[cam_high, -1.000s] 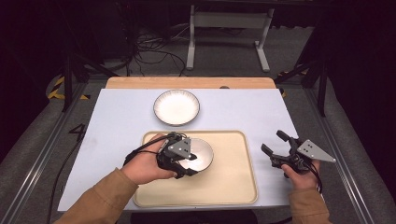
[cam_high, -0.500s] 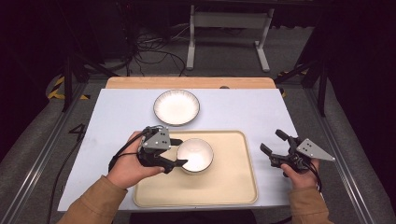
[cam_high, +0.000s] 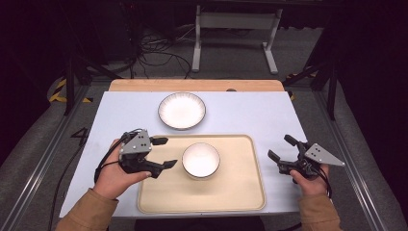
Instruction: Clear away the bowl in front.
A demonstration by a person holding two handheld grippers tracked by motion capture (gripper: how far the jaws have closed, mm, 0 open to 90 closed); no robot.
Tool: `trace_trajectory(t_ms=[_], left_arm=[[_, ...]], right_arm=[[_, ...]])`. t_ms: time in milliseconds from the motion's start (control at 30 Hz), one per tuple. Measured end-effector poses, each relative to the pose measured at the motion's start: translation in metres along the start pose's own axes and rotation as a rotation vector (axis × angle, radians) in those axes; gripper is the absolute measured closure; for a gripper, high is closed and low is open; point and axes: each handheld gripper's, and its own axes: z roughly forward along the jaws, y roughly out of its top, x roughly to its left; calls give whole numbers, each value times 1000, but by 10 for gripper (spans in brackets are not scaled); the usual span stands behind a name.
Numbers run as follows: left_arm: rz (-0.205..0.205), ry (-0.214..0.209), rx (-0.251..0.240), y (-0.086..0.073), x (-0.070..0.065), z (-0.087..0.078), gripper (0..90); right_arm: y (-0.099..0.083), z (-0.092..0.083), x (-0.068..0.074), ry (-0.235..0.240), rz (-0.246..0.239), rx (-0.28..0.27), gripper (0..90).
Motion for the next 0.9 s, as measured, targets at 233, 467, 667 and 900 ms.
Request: trace_trajectory(t_ms=[233,467,667,900], left_arm=[[-44,59,-58,-23,6,-14,141],[-86,112,-115,-40,12,-22,66],[-144,178,-165,-60,18,-27,11],[-207,261,-238,-84,22,-29,8]], right_arm=[[0,-2,0,-7,5,-3,56],[0,-2,0,-5,-1,-2,53],[0,-3,0,-4,-4,-1,38],[-1,-6,-1,-7,8,-18,38]])
